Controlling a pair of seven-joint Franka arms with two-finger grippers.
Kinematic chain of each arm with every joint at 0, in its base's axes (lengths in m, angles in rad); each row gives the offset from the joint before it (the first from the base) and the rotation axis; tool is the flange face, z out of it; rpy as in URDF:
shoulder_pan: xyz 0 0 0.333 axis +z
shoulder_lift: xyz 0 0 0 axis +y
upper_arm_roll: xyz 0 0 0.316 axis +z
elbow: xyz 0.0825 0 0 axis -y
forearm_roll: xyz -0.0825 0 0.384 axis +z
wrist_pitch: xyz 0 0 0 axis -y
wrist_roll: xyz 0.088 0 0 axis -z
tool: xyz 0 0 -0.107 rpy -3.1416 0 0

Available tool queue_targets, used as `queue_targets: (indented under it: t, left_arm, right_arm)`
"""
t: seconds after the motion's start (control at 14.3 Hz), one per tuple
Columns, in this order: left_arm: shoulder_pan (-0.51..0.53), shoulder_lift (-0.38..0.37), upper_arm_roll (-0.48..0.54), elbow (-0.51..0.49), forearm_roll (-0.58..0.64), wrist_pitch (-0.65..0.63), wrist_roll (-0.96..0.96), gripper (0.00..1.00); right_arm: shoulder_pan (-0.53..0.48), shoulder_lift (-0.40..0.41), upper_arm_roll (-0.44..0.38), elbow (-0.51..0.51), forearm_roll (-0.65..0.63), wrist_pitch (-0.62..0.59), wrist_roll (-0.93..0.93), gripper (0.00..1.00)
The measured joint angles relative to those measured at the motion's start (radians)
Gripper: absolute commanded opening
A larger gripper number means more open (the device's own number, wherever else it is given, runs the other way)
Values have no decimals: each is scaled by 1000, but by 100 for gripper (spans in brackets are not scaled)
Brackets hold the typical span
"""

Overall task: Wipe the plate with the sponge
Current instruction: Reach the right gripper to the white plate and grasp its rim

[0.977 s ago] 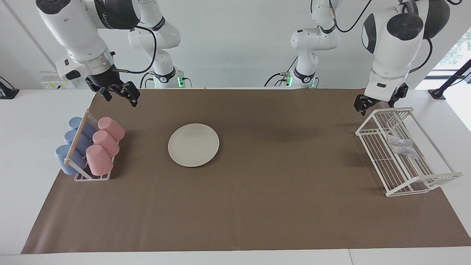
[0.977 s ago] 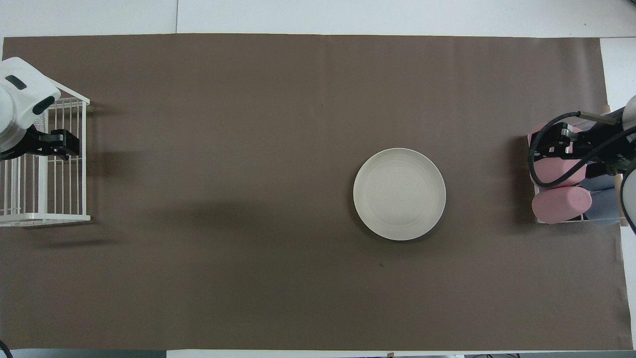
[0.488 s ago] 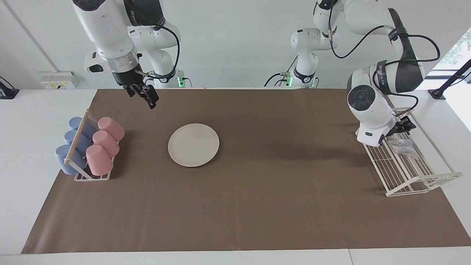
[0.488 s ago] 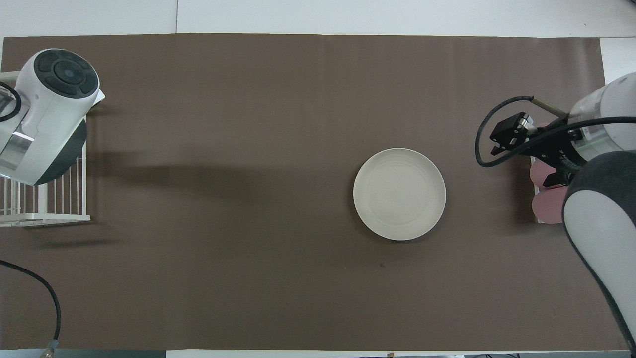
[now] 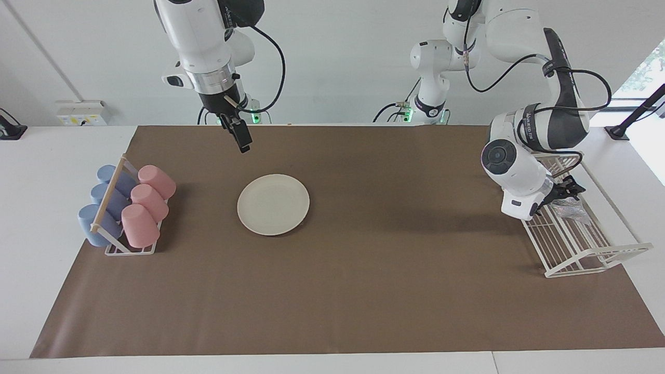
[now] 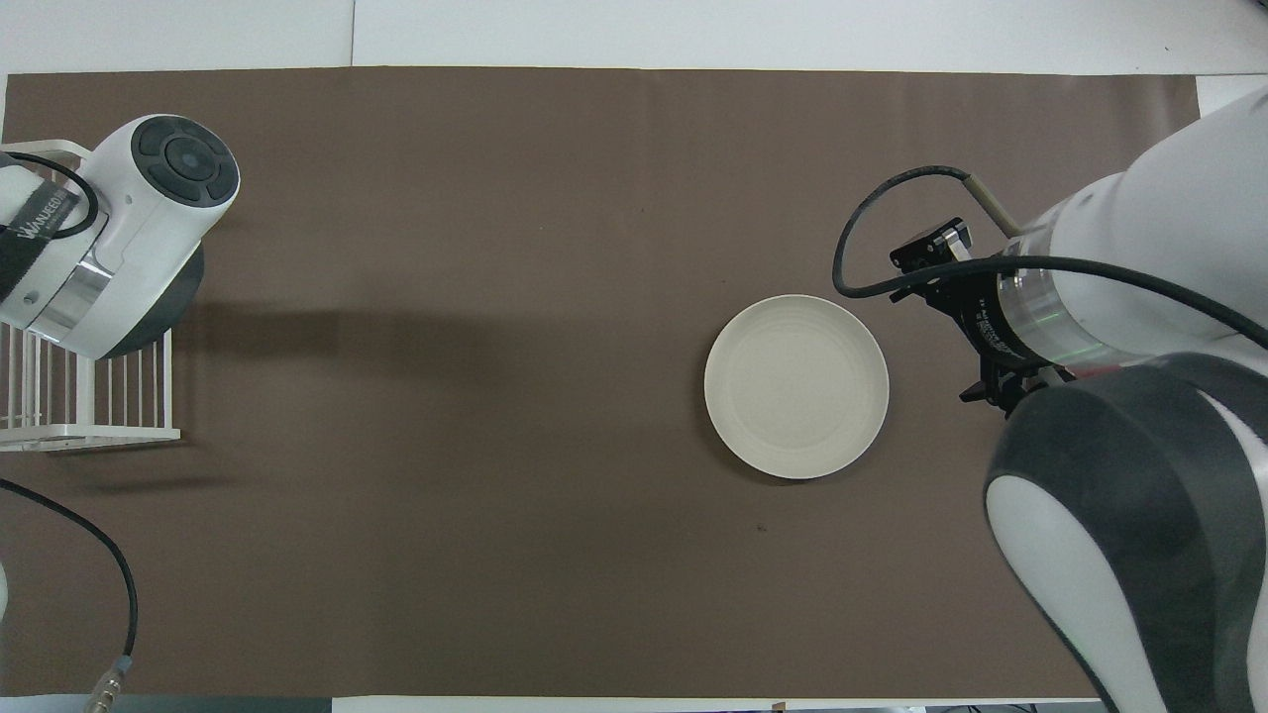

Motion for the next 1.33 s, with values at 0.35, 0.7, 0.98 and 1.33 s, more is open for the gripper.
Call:
queue_targets:
  t: [0.35,0.7,0.98,1.33]
  left_arm:
    - [3,3,2,0,8,8,-1,23]
    - [8,3,2,1,11,14,-1,0]
    - [8,3,2,4,13,16,-1,0]
    - [5,1,-7,64,-3,0,10,0]
  right_arm:
    - [72,-1,3,-4,8,39,189,100]
    - [96,-1,3,-5,18,51,214,100]
    - [112,-1,4,-15,19,101,257,100]
    - [119,25,5,-25,21,178,284,100]
